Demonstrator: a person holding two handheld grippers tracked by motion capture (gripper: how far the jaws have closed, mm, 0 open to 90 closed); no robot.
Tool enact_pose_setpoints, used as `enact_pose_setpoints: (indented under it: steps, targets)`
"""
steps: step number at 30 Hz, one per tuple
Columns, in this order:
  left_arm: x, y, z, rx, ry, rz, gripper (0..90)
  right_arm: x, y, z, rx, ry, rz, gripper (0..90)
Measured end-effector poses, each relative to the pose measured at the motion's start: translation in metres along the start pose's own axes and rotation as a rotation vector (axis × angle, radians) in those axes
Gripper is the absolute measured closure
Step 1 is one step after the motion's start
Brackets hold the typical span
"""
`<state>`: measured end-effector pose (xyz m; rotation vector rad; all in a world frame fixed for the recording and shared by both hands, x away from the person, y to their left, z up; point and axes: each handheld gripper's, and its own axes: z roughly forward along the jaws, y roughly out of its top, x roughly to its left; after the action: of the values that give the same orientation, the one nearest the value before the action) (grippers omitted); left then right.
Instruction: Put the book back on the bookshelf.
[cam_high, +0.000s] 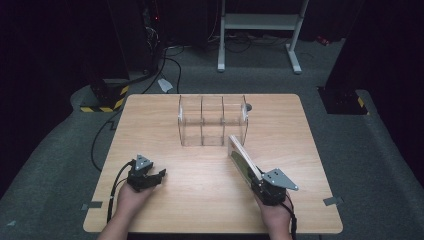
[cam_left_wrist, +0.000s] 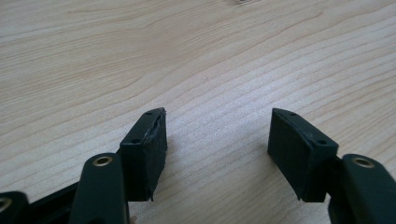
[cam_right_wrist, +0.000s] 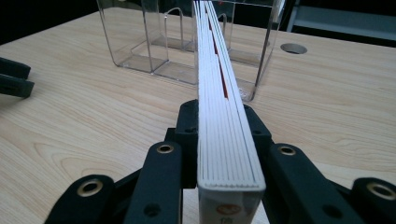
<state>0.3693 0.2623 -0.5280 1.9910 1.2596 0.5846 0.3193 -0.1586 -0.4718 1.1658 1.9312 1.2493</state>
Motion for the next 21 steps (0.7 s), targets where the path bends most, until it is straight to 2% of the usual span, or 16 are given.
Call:
enact_pose_setpoints:
  steps: [3,7,12,21]
  targets:
    - [0.000,-0.001,-0.001,0.003,0.002,0.009,36.4,0.002,0.000,0.000,0.003,-0.005,-0.005,74.9]
    - [-0.002,-0.002,-0.002,-0.001,0.000,-0.002,36.2,0.007,0.002,0.000,0.012,-0.031,-0.015,75.4]
    - [-0.003,-0.002,-0.003,0.001,0.003,-0.006,36.0,0.007,0.005,0.000,0.002,-0.024,0.017,75.6]
    - [-0.002,-0.002,-0.002,0.001,0.000,-0.002,35.9,0.002,0.016,-0.002,-0.027,-0.031,0.031,75.6]
